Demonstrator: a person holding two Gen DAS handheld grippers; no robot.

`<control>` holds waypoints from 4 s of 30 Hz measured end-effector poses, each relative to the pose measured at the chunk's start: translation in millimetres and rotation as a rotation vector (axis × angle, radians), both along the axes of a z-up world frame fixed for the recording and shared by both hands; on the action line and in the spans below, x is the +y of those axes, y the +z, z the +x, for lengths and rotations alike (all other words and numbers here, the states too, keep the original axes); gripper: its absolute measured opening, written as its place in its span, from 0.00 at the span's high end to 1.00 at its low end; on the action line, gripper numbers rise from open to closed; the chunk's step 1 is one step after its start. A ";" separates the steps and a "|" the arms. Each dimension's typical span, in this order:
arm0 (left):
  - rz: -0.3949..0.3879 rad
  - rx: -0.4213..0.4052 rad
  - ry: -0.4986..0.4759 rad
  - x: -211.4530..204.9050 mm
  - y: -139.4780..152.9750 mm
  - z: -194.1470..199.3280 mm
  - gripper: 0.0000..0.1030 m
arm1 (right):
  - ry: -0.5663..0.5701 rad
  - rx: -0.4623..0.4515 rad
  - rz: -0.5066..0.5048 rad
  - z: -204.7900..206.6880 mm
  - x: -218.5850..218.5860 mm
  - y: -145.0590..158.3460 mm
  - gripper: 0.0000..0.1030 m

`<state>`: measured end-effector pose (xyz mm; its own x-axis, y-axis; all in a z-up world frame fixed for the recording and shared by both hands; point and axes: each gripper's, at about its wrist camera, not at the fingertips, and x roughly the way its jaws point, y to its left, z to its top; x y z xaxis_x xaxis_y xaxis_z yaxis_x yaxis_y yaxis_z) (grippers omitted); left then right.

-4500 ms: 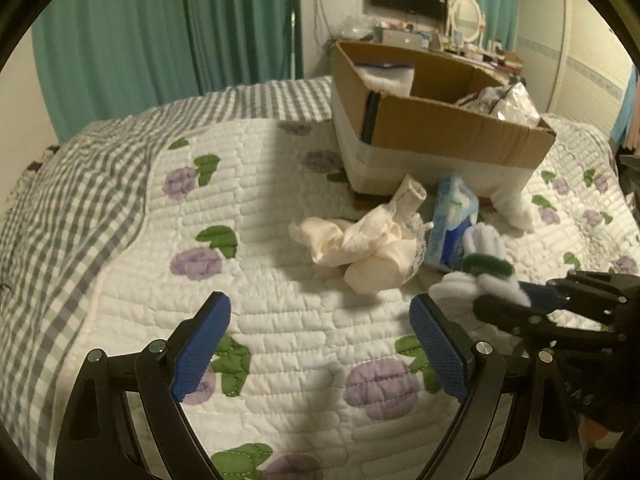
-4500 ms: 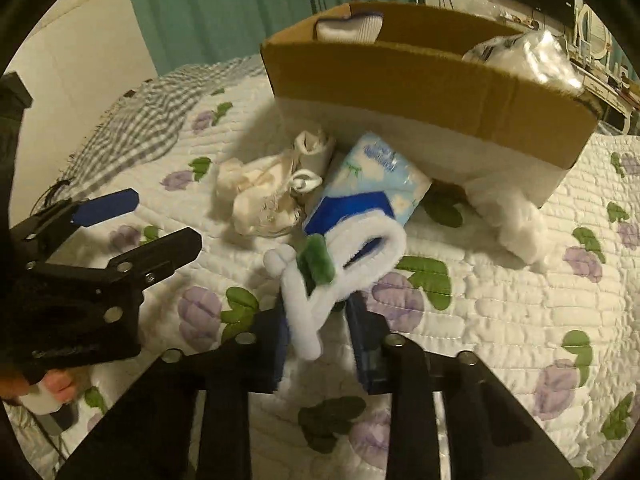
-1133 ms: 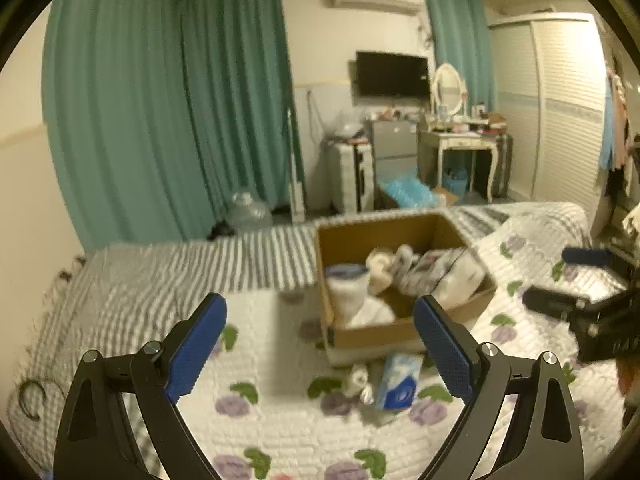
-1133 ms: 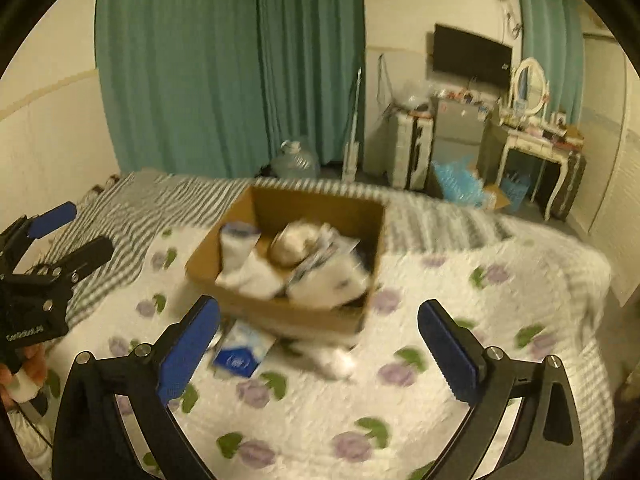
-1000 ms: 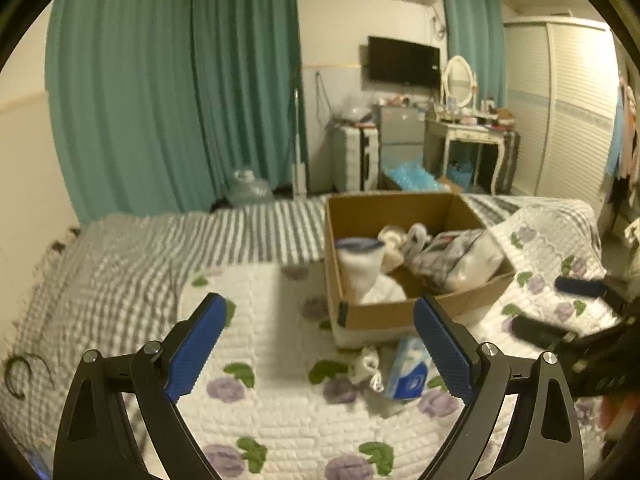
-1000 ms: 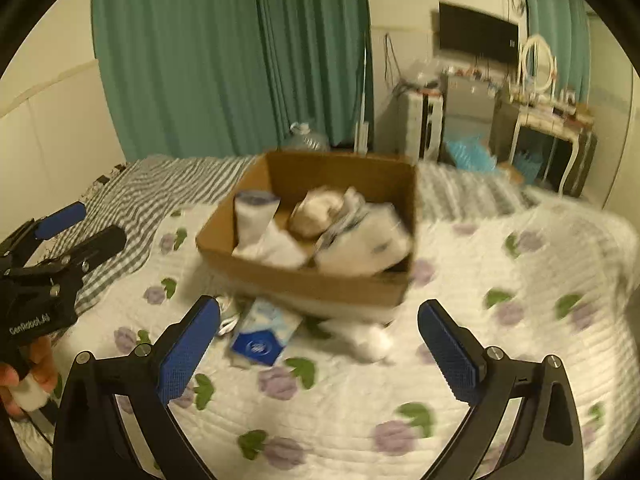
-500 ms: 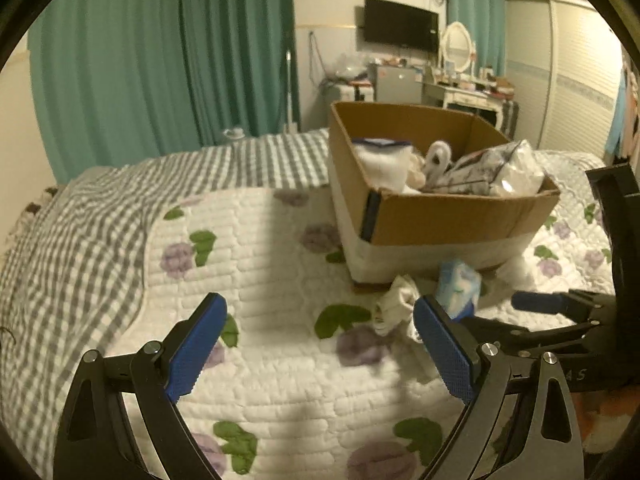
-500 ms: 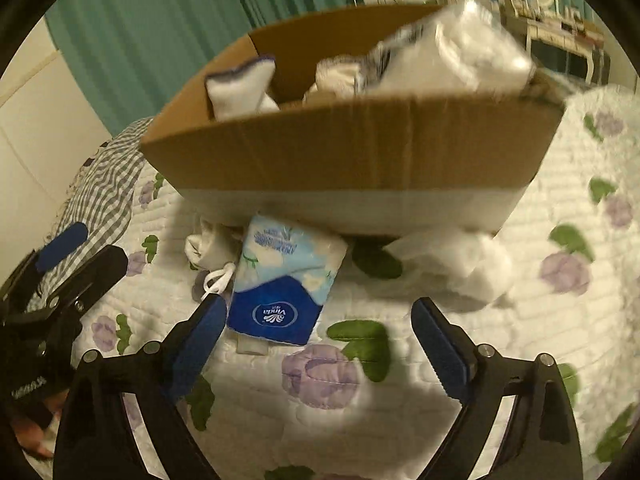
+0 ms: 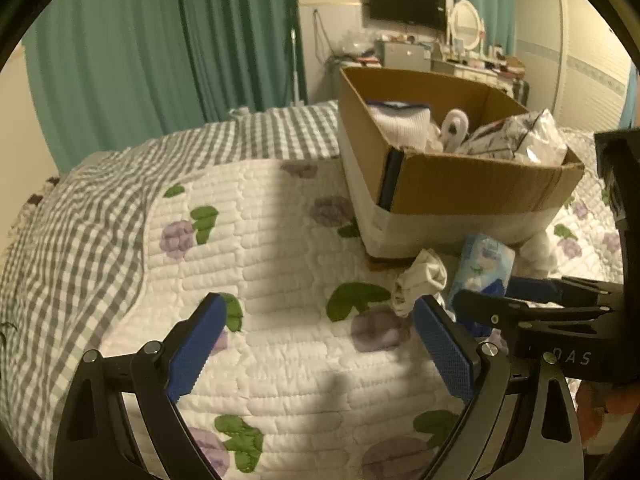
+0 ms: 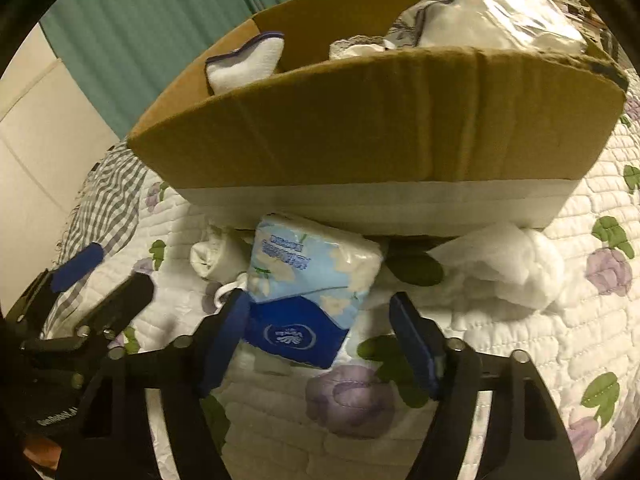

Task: Organize soft objects
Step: 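Grasp the white sock with the left tool while the right grasps the blue tissue pack, then drop the sock and blue tissue pack into the box with both tools, then grasp the white foam piece with the left tool while the right grasps the white cloth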

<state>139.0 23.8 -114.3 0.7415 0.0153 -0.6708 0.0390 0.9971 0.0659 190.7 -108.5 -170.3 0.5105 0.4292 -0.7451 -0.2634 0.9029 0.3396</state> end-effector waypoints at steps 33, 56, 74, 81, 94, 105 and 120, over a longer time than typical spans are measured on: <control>-0.048 0.115 -0.224 -34.8 -36.4 26.4 0.69 | -0.047 -0.071 -0.100 -28.1 -43.9 21.2 0.54; -0.059 -0.016 -0.214 -38.2 61.3 -53.7 0.76 | -0.037 -0.245 -0.068 -90.2 -65.4 108.5 0.54; -0.050 -0.138 -0.236 -83.2 146.2 41.2 0.74 | -0.024 -0.425 -0.121 -10.5 -83.3 208.8 0.54; -0.012 -0.113 -0.214 -83.1 113.2 97.3 0.72 | -0.026 -0.379 -0.148 64.8 -74.7 179.6 0.54; 0.016 -0.145 -0.146 -79.4 76.7 130.8 0.24 | -0.067 -0.293 -0.126 128.2 -79.7 124.9 0.21; 0.050 -0.293 -0.080 -74.1 172.9 45.8 0.10 | -0.128 -0.475 -0.129 40.9 -113.4 234.2 0.09; -0.017 -0.229 0.067 -43.6 162.5 -36.0 0.10 | -0.040 -0.419 -0.259 -67.4 -97.4 207.6 0.02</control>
<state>103.0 -19.8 48.2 0.8722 0.0599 -0.4855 -0.0416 0.9980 0.0484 123.3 -205.9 37.3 0.8015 0.2304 -0.5519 -0.2923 0.9560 -0.0253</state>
